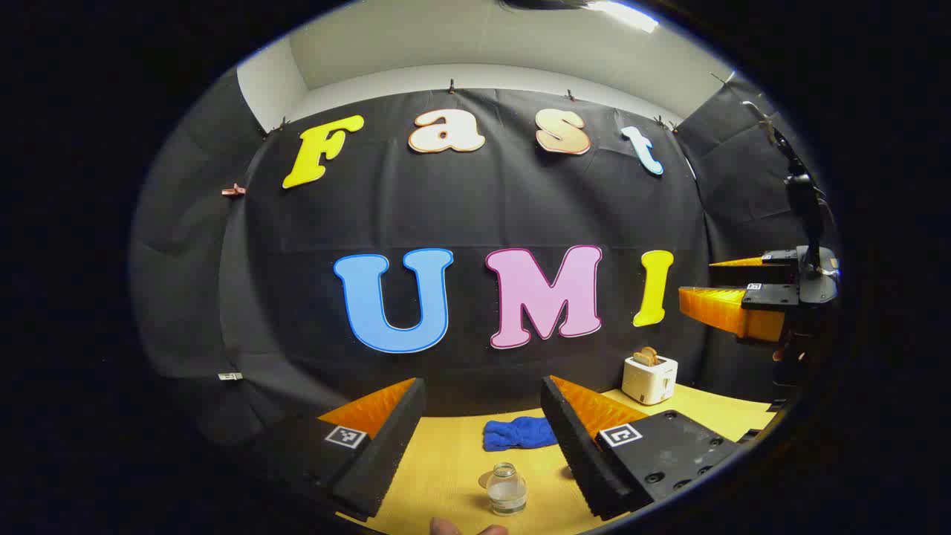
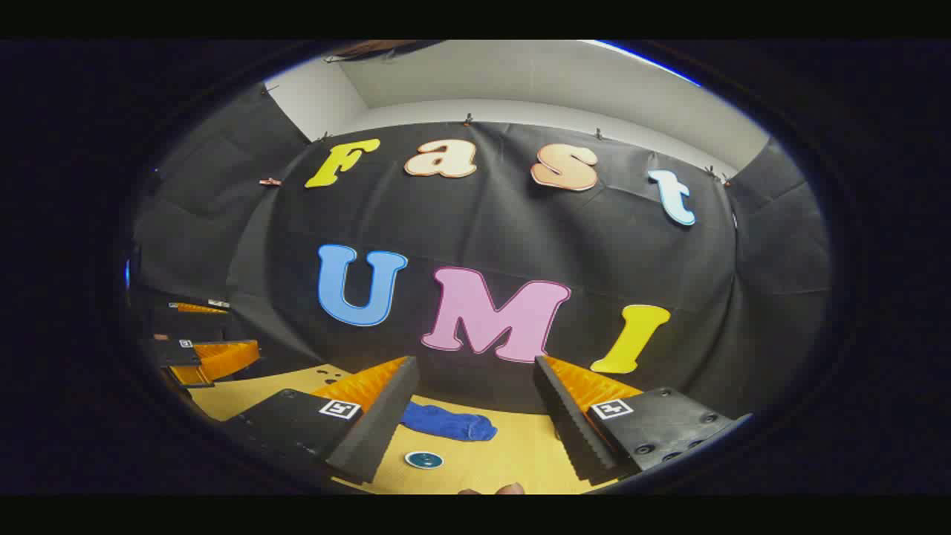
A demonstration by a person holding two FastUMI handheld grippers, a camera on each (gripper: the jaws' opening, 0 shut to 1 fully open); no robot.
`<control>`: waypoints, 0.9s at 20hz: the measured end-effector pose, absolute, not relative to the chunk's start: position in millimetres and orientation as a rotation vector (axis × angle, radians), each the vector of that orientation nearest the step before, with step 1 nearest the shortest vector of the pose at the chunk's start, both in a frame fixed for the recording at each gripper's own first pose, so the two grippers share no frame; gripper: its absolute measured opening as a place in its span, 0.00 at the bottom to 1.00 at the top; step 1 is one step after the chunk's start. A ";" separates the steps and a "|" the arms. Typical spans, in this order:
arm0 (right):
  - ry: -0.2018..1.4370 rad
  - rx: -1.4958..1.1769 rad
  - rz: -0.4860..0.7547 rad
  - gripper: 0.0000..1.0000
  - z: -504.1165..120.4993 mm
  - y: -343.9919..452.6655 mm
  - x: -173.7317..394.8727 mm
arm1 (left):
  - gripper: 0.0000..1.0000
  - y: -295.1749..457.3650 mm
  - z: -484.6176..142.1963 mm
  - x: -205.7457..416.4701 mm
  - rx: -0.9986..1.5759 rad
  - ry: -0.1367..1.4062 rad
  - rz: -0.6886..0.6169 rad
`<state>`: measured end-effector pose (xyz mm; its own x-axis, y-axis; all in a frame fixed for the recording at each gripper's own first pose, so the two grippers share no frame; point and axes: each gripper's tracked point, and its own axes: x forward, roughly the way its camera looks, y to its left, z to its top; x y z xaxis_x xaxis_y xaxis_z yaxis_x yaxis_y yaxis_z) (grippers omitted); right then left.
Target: Open the teacup lid with one hand, grasp the water bottle and pour water into the teacup with the other hand; after pouring, place the water bottle on the coaster and then close the teacup lid.
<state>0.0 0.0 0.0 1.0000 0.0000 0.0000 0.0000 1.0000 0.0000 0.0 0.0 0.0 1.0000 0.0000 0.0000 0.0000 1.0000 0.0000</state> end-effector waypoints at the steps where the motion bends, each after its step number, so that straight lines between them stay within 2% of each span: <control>1: -0.001 0.001 0.000 0.96 1.0 0.9 -0.8 | 0.98 0.9 -0.9 0.8 0.001 0.003 0.000; 18: 0.010 0.011 0.010 0.96 -3.3 13.8 2.5 | 0.98 10.5 -4.2 -5.7 0.020 0.004 -0.010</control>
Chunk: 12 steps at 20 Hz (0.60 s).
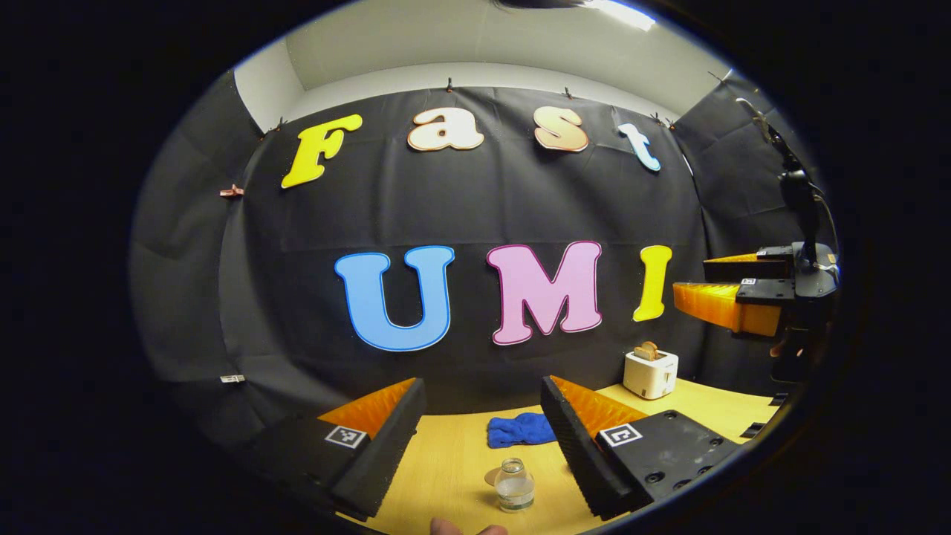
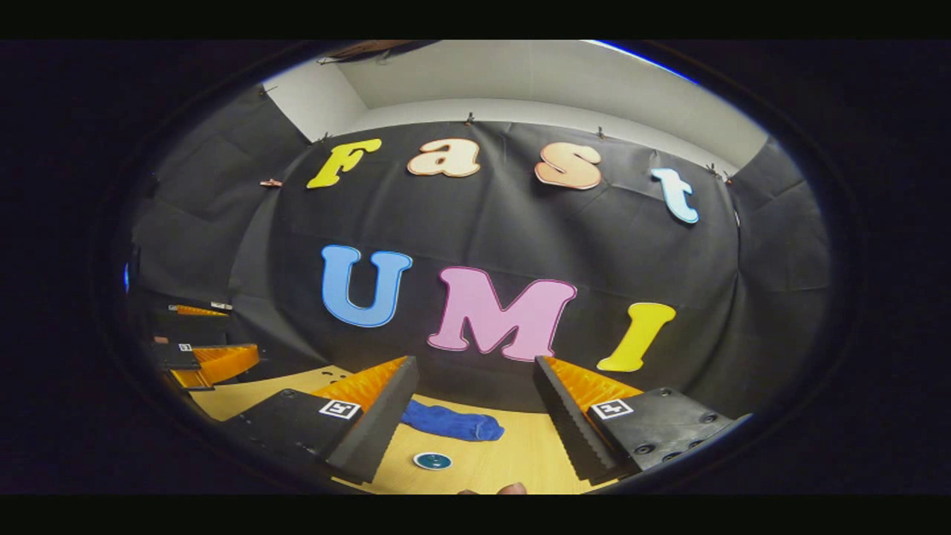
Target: Open the teacup lid with one hand, grasp the water bottle and pour water into the teacup with the other hand; after pouring, place the water bottle on the coaster and then close the teacup lid.
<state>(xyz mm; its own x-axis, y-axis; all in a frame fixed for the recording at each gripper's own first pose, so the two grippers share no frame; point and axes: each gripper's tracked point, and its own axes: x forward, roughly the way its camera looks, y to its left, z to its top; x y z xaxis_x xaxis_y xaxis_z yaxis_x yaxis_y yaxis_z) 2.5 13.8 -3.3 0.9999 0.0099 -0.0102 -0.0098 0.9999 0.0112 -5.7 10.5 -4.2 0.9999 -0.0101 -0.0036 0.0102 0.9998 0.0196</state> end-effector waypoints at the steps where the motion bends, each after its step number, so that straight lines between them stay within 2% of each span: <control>1: 0.012 0.010 0.014 0.96 -5.6 14.4 2.7 | 0.98 10.6 -4.8 -5.2 0.021 0.002 -0.011; 6: 0.048 0.031 0.053 0.96 -38.0 25.8 7.9 | 0.98 8.1 -17.8 -1.9 0.002 0.014 -0.009; 12: 0.116 0.041 0.076 0.96 -126.6 36.1 23.6 | 0.98 0.1 -72.6 9.8 0.005 0.049 -0.020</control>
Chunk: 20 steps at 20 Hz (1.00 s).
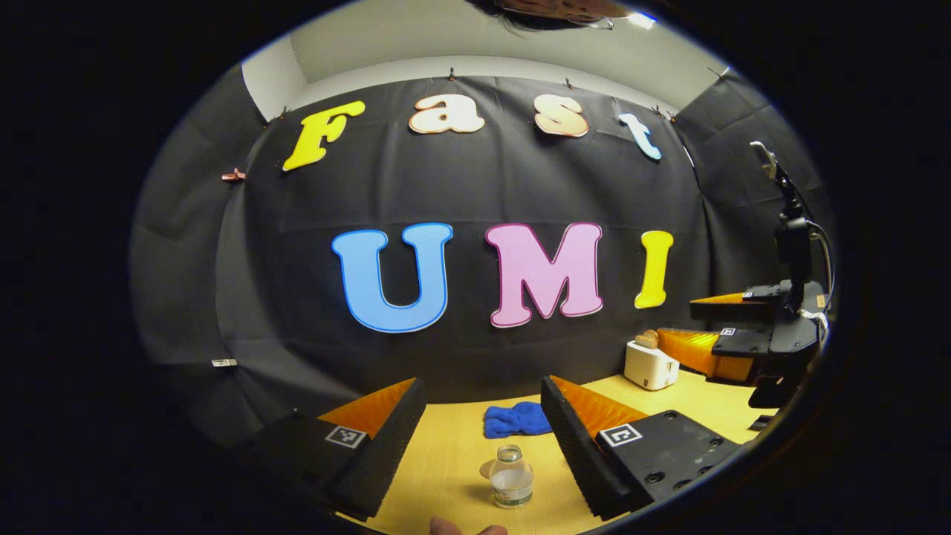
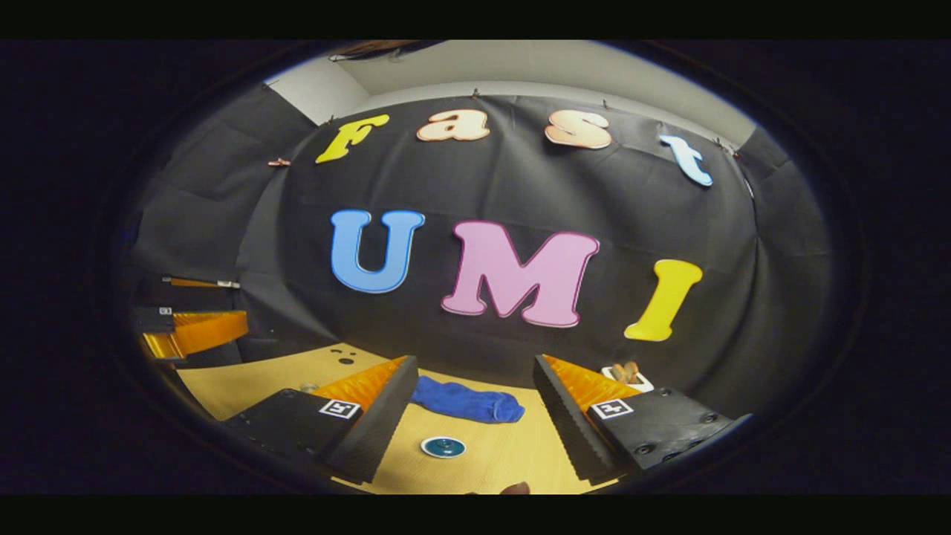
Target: Open the teacup lid with one hand, grasp the water bottle and pour water into the teacup with the other hand; after pouring, place the water bottle on the coaster and then close the teacup lid.
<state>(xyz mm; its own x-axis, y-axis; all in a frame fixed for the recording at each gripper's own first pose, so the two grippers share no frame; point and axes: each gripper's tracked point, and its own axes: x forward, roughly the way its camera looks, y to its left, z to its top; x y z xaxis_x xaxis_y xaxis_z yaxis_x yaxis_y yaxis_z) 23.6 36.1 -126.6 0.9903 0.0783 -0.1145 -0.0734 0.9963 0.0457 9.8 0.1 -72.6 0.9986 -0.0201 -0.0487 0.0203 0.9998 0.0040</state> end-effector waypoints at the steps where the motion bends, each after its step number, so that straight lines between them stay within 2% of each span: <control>1: 0.124 0.045 0.081 0.96 -141.1 38.8 26.4 | 0.98 -1.2 -84.7 13.9 0.006 0.055 -0.027; 15: 0.241 0.062 0.147 0.95 -338.5 77.1 66.5 | 0.98 -16.5 -255.0 34.5 -0.005 0.140 -0.003; 17: 0.274 0.064 0.162 0.92 -360.5 82.5 71.5 | 0.98 -16.2 -266.2 33.5 -0.011 0.150 0.005; 19: 0.310 0.076 0.170 0.84 -378.6 86.6 74.3 | 0.98 -15.2 -273.1 34.9 -0.010 0.157 0.011; 20: 0.326 0.077 0.171 0.77 -387.1 88.3 74.9 | 0.98 -15.5 -277.7 35.2 -0.008 0.162 0.011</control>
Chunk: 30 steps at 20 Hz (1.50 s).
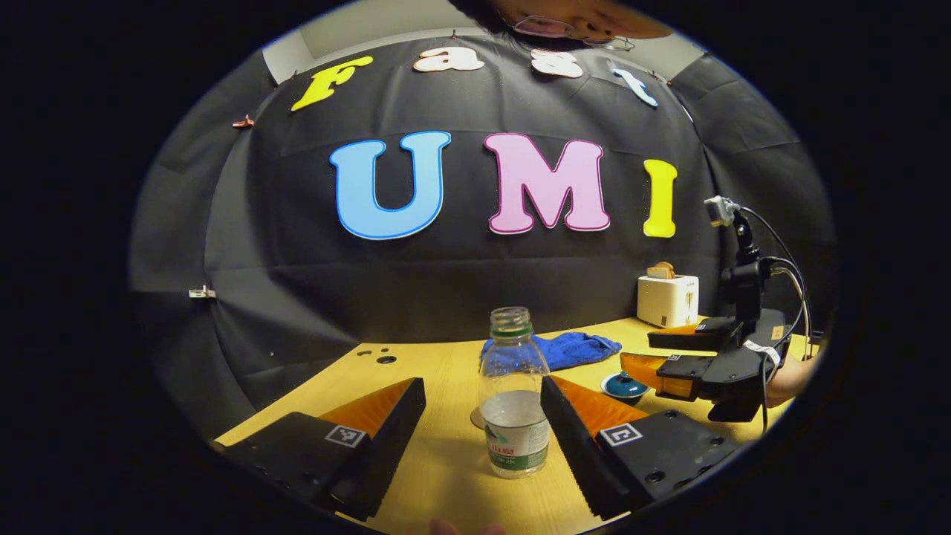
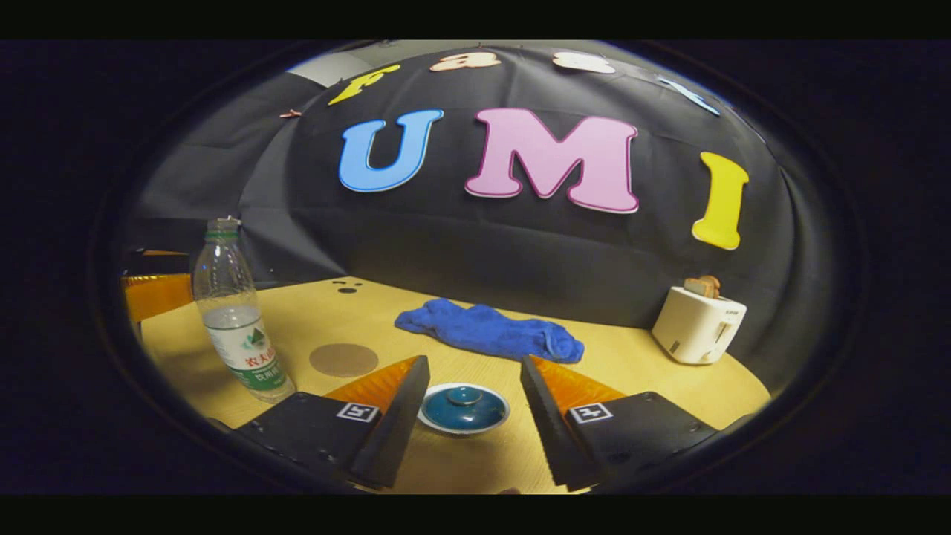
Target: Open the teacup lid with one hand, grasp the water bottle and pour water into the teacup with the other hand; after pouring, place the water bottle on the coaster and then close the teacup lid.
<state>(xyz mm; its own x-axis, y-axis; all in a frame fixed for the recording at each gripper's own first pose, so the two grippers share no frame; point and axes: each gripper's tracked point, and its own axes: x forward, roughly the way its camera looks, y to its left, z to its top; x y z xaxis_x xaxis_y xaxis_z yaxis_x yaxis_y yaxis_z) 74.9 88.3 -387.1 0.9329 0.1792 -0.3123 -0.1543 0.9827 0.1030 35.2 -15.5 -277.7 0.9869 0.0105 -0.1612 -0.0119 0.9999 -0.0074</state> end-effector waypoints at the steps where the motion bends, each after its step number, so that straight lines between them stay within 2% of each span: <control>1: 0.340 0.076 0.173 0.74 -393.8 89.5 75.1 | 0.98 -15.2 -280.5 35.5 -0.007 0.165 0.011; 5: 0.378 0.081 0.183 0.70 -411.5 94.4 78.4 | 1.00 -13.3 -288.1 32.6 -0.017 0.177 0.018; 6: 0.389 0.092 0.186 0.61 -414.2 95.3 78.6 | 0.98 -12.4 -288.0 32.5 -0.013 0.177 0.021; 8: 0.404 0.115 0.193 0.50 -419.6 97.9 78.5 | 0.98 -10.8 -287.4 31.8 -0.004 0.176 0.027; 13: 0.400 0.133 0.222 0.49 -420.1 103.5 79.8 | 0.98 -14.0 -292.3 32.6 -0.008 0.184 0.026; 14: 0.403 0.140 0.223 0.40 -419.7 103.3 80.7 | 0.98 -14.6 -293.2 32.7 -0.007 0.188 0.026; 16: 0.406 0.153 0.225 0.33 -419.3 103.1 80.4 | 0.98 -17.4 -296.9 31.6 -0.006 0.192 0.024; 19: 0.398 0.145 0.223 0.36 -419.6 102.7 81.0 | 0.98 -21.5 -302.3 32.4 -0.012 0.204 0.020; 21: 0.400 0.152 0.226 0.27 -419.1 103.6 80.6 | 0.98 -23.8 -304.4 32.8 -0.017 0.207 0.016; 30: 0.300 0.157 0.182 0.27 -375.6 69.6 90.9 | 0.98 -38.9 -326.2 46.9 -0.033 0.234 -0.011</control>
<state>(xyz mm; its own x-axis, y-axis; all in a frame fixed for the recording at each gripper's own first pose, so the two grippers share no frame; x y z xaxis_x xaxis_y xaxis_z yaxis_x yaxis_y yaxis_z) 90.9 69.6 -375.6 0.9392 0.2005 -0.2789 -0.1539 0.9715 0.1802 46.9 -38.9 -326.2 0.9727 -0.0151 -0.2316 0.0073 0.9994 -0.0344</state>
